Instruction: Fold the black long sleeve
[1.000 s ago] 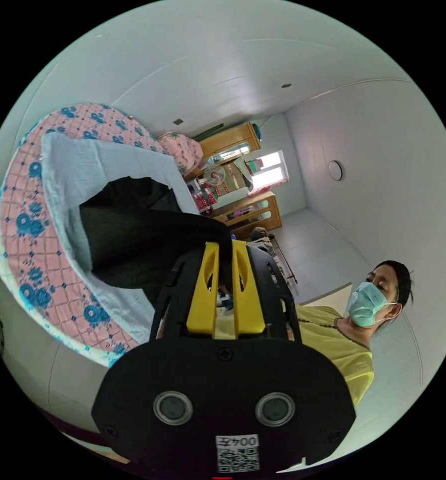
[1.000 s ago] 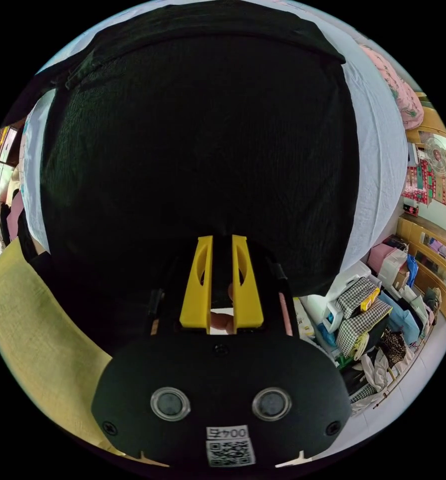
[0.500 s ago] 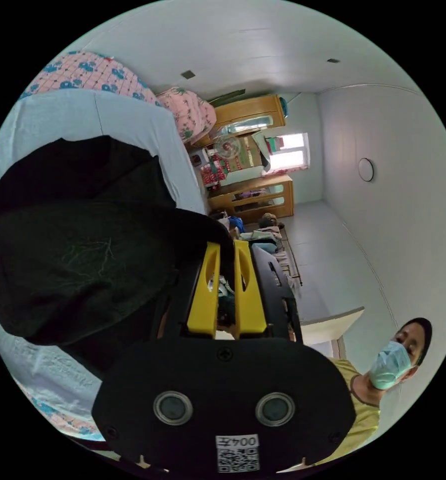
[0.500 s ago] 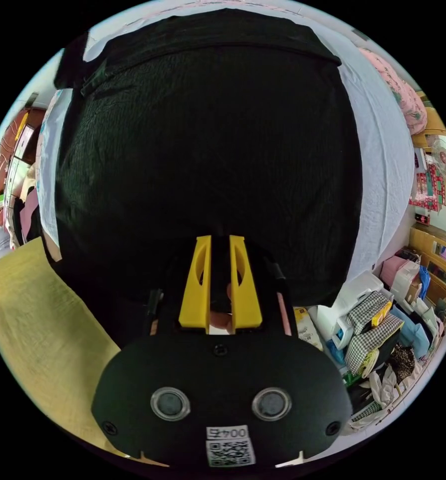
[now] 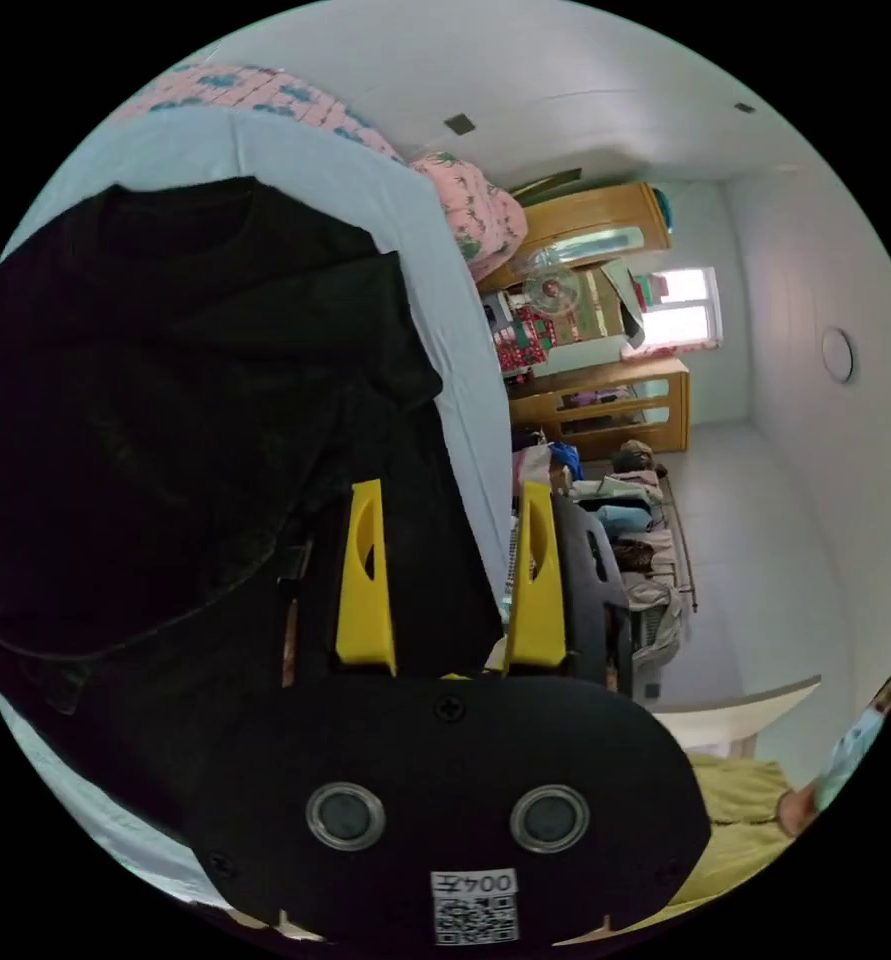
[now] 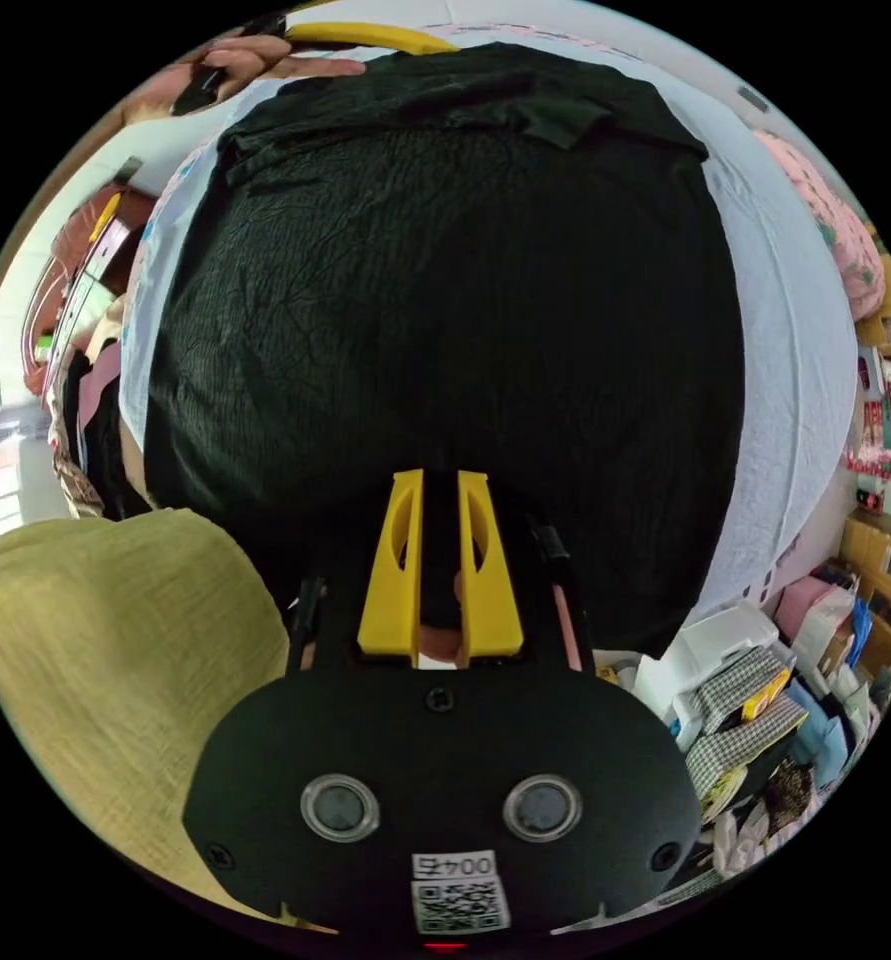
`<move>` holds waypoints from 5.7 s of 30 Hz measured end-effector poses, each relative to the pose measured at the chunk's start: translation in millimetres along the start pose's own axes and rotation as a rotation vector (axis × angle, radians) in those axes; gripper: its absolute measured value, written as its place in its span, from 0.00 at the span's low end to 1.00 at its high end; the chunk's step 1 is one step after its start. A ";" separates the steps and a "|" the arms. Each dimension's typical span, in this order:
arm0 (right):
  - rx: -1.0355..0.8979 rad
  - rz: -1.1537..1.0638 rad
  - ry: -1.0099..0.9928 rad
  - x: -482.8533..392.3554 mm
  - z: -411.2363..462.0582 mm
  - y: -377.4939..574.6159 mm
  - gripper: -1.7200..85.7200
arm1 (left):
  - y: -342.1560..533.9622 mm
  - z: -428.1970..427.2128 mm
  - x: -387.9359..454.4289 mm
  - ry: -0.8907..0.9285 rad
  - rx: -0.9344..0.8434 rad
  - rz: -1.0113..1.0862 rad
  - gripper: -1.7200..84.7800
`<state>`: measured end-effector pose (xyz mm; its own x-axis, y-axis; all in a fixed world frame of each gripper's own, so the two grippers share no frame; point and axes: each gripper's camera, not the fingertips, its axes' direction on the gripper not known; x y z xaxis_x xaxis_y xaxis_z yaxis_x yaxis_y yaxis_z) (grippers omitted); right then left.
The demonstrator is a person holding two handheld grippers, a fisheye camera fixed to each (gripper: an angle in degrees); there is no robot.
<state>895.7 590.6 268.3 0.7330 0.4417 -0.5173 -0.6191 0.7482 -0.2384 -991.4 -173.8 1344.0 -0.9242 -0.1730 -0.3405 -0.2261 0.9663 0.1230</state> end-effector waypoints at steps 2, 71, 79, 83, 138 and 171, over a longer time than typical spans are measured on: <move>0.019 -0.084 0.016 -7.0 -6.9 7.2 0.07 | 47.4 3.6 37.6 -0.126 0.017 0.129 0.21; 0.607 -0.272 -0.132 154.0 -403.2 -339.6 0.05 | 366.1 116.6 9.6 -1.334 0.157 0.291 0.13; 0.505 -0.016 -0.241 236.6 -323.8 -419.7 0.11 | 340.1 80.3 -27.6 -1.322 0.200 0.295 0.11; 0.462 0.125 -0.442 282.0 -273.4 -430.5 0.13 | 338.6 90.2 -36.6 -1.374 0.114 0.430 0.10; 0.234 -0.906 0.010 -313.6 67.7 -633.3 0.15 | 362.7 7.6 -89.3 -1.432 0.144 0.381 0.10; 0.704 -0.259 -0.496 90.5 -124.8 -501.8 0.11 | 366.8 -189.2 -133.6 -1.085 0.507 -0.188 0.02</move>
<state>1237.6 193.3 238.6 0.9640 0.2582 -0.0640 -0.2214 0.9121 0.3451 -1009.2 167.7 1611.0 -0.0968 -0.3040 -0.9478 0.0413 0.9502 -0.3090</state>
